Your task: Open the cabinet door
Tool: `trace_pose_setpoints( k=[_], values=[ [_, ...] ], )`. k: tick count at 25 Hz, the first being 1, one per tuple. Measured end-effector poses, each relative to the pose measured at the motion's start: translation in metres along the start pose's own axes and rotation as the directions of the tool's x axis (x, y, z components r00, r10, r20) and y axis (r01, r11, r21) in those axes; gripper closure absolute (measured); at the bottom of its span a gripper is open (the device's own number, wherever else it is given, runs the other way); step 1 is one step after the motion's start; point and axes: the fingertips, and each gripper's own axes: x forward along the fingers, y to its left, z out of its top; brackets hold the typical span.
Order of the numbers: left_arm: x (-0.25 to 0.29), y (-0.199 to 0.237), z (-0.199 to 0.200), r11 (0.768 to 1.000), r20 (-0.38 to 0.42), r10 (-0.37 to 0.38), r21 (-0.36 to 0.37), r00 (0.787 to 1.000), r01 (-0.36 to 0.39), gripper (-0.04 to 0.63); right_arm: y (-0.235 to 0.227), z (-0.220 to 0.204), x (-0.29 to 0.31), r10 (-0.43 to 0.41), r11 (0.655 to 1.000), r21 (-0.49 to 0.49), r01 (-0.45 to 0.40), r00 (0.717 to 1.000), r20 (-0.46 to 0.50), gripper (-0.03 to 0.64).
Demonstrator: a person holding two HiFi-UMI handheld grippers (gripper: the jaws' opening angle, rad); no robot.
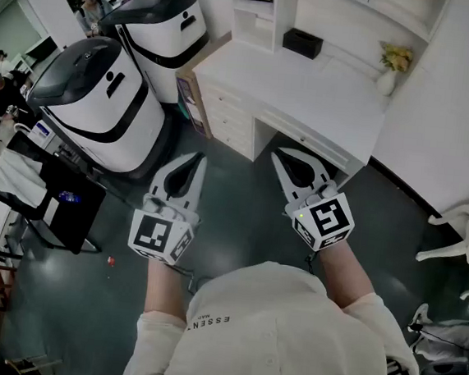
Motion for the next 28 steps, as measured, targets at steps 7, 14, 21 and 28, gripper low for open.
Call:
trace_pose_setpoints(
  k=[7,14,21,28],
  values=[
    [0.006,0.004,-0.005,1.000,-0.010,0.020,0.002,1.000,-0.020,0.591,-0.002,-0.002,0.001,0.009,1.000,0.008,-0.009,1.000,0.003,0.603],
    [0.013,-0.006,-0.011,1.000,-0.022,0.005,-0.014,1.000,-0.006,0.589,-0.011,-0.007,-0.004,0.001,0.999,0.037,-0.002,1.000,0.009,0.601],
    [0.044,-0.026,-0.010,0.998,-0.021,-0.044,0.045,0.999,0.045,0.333,-0.041,-0.014,-0.013,-0.020,0.998,0.059,0.019,1.000,0.023,0.601],
    [0.077,-0.030,-0.011,0.999,-0.027,-0.029,0.041,0.999,0.030,0.333,-0.073,-0.020,-0.015,-0.022,0.997,0.073,0.021,1.000,0.021,0.601]
  ],
)
